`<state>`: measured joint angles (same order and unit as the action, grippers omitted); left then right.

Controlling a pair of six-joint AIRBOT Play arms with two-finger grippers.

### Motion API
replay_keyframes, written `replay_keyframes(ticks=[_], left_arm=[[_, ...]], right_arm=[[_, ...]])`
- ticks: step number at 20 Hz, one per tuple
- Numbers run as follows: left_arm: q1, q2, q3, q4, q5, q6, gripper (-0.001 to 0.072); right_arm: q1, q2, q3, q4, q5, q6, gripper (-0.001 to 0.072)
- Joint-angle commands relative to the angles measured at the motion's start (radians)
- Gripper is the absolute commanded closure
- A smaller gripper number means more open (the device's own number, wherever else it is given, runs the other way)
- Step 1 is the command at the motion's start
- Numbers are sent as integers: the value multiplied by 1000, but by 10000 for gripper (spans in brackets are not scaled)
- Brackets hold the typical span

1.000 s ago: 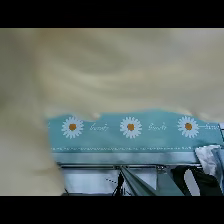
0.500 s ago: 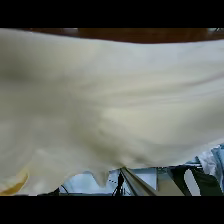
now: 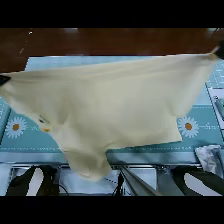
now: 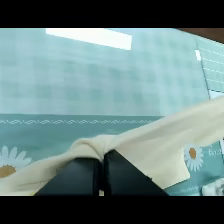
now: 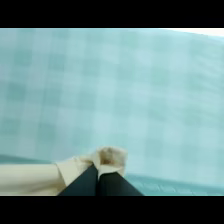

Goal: Fold the shirts.

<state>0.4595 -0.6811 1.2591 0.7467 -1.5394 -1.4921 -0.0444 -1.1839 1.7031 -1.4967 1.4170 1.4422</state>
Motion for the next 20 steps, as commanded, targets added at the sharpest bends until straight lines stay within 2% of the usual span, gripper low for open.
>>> replay_keyframes(ticks=[1,3,7,8,12,13,14,15,16,17,18,19,20], left_arm=[[1,-142,-142,-5,198,109,685],[0,-255,-142,-31,303,125,685],[-80,-463,-137,-140,458,296,685],[-114,-514,-127,-146,495,306,684],[-246,-672,-117,-112,552,306,685],[-266,-701,-117,-65,549,283,685],[-277,-727,-117,-18,539,220,685],[-279,-748,-117,1,520,174,679],[-276,-757,-117,2,500,171,614],[-269,-759,-117,3,476,174,497],[-254,-756,-107,4,425,200,404],[-228,-753,-86,19,356,220,296],[-196,-751,-58,57,279,219,266]], right_arm=[[80,-220,-3,-23,-298,70,691],[80,-305,-3,-17,-441,137,691],[76,-415,-3,-24,-605,243,691],[76,-433,-3,-21,-620,250,691],[76,-479,-3,-35,-546,215,691],[76,-490,-3,-55,-500,197,691],[72,-501,-3,-72,-455,196,690],[71,-508,-3,-74,-427,196,662],[71,-509,-3,-74,-407,196,474],[71,-503,-2,-74,-397,195,267],[71,-489,-2,-76,-383,184,223],[70,-466,0,-95,-364,154,223],[70,-432,0,-150,-332,111,223]])
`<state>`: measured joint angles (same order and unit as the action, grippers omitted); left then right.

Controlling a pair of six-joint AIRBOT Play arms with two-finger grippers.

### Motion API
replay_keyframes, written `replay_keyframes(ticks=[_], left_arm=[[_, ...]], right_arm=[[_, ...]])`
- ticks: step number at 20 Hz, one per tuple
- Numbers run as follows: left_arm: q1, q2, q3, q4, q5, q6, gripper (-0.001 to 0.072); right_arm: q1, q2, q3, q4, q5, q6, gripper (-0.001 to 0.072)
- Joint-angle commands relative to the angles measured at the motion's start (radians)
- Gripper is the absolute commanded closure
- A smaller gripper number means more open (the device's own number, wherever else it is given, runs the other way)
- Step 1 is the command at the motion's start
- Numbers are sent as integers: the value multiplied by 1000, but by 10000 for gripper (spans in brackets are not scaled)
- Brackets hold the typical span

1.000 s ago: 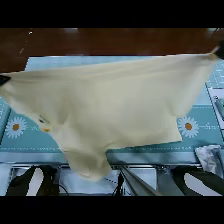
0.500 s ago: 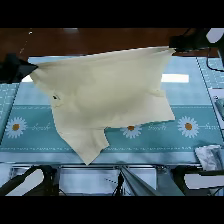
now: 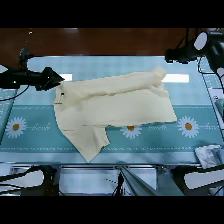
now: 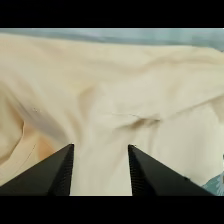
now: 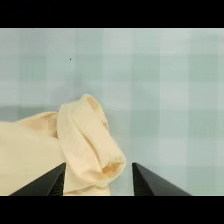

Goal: Fold the shirts.

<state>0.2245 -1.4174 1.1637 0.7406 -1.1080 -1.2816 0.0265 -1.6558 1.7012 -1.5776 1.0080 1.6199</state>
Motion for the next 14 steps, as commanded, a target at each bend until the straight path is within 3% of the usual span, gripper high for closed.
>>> replay_keyframes(ticks=[1,3,4,6,9,11,14], left_arm=[[80,-9,67,122,-239,-27,267],[169,23,76,240,-332,-172,268],[204,51,55,279,-357,-202,267],[254,130,-42,301,-378,-170,267],[277,262,-302,304,-360,-98,267],[280,311,-473,315,-332,-95,267],[280,321,-632,298,-278,-68,267]], right_arm=[[-1,76,2,-151,119,-108,223],[-11,150,1,-330,219,-131,226],[-37,179,1,-319,239,-107,236],[-111,216,-5,-233,299,-97,234],[-260,221,-80,45,376,-135,228],[-342,222,-177,206,407,-184,228],[-389,257,-312,269,383,-242,229]])
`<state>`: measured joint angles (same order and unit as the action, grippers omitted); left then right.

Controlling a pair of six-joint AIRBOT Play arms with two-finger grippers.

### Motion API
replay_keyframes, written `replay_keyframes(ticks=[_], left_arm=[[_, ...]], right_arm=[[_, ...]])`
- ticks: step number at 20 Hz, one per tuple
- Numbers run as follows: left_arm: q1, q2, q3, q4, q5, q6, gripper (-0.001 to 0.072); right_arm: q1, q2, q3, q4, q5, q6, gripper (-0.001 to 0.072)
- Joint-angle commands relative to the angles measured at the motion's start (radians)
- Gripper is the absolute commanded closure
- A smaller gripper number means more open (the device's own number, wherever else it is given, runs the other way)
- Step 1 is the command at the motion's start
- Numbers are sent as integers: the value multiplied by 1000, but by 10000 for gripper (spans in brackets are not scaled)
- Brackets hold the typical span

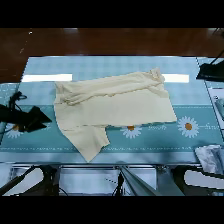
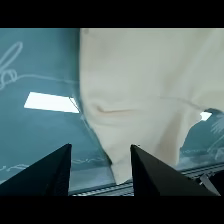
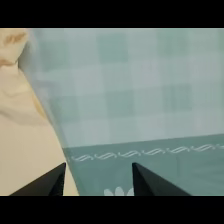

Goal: Fold the shirts.

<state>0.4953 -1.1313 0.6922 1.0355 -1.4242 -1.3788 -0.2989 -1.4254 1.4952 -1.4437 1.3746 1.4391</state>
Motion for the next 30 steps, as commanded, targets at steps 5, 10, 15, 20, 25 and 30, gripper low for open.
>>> replay_keyframes(ticks=[5,10,15,20,25,30], left_arm=[[8,30,-250,-117,216,58,267],[-89,-28,-267,-265,394,88,268],[-185,-92,-267,-269,373,167,683],[-137,-90,-266,-269,297,241,684],[-122,-90,-265,-269,286,246,684],[-122,-90,-265,-269,286,246,684]], right_arm=[[-67,52,-189,143,-39,-77,229],[-67,52,-189,154,-39,-76,229],[-92,52,-194,58,18,-111,228],[-296,65,-388,264,64,-136,106],[-288,65,-600,364,-43,-184,107],[-224,65,-726,453,-212,-161,116]])
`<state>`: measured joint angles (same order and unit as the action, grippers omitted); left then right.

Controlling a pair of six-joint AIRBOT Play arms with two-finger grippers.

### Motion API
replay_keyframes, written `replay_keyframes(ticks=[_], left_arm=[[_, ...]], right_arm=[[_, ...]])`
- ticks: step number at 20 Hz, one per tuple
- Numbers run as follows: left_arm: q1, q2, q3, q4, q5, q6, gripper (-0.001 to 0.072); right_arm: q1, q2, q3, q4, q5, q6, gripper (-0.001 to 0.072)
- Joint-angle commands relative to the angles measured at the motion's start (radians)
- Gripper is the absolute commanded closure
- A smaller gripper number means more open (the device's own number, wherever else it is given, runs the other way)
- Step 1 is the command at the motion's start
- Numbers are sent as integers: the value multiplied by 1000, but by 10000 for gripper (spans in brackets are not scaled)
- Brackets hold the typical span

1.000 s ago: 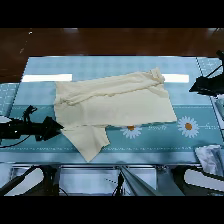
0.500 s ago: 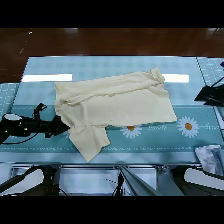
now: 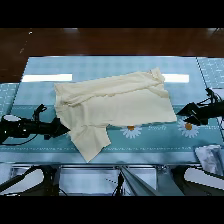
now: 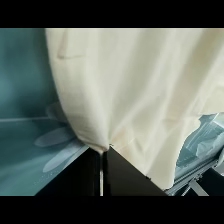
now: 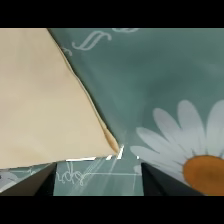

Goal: Fold the shirts.

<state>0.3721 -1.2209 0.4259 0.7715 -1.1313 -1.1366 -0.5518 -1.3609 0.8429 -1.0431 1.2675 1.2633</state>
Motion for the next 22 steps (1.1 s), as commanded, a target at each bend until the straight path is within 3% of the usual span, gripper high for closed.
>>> replay_keyframes(ticks=[1,3,5,7,9,11,13,16,19,22], left_arm=[[2,0,1,-5,-6,4,684],[2,0,1,-6,-3,3,684],[2,0,1,-6,5,5,684],[2,0,8,-53,-7,42,684],[2,33,55,-198,-47,125,685],[2,130,155,-357,-55,175,686],[1,253,317,-410,-57,171,686],[2,426,619,-411,-55,126,685],[2,548,909,-404,4,126,685],[2,628,1093,-352,121,106,685]], right_arm=[[44,0,-91,59,-138,30,116],[91,0,-117,114,-201,30,126],[154,1,-120,148,-272,29,203],[207,1,-105,195,-307,-2,688],[217,2,-27,237,-221,-97,691],[216,32,110,225,-92,-128,691],[216,114,268,241,-27,-135,691],[216,263,488,428,32,-291,691],[216,424,663,481,-106,-270,691],[216,584,766,334,-320,-159,691]])
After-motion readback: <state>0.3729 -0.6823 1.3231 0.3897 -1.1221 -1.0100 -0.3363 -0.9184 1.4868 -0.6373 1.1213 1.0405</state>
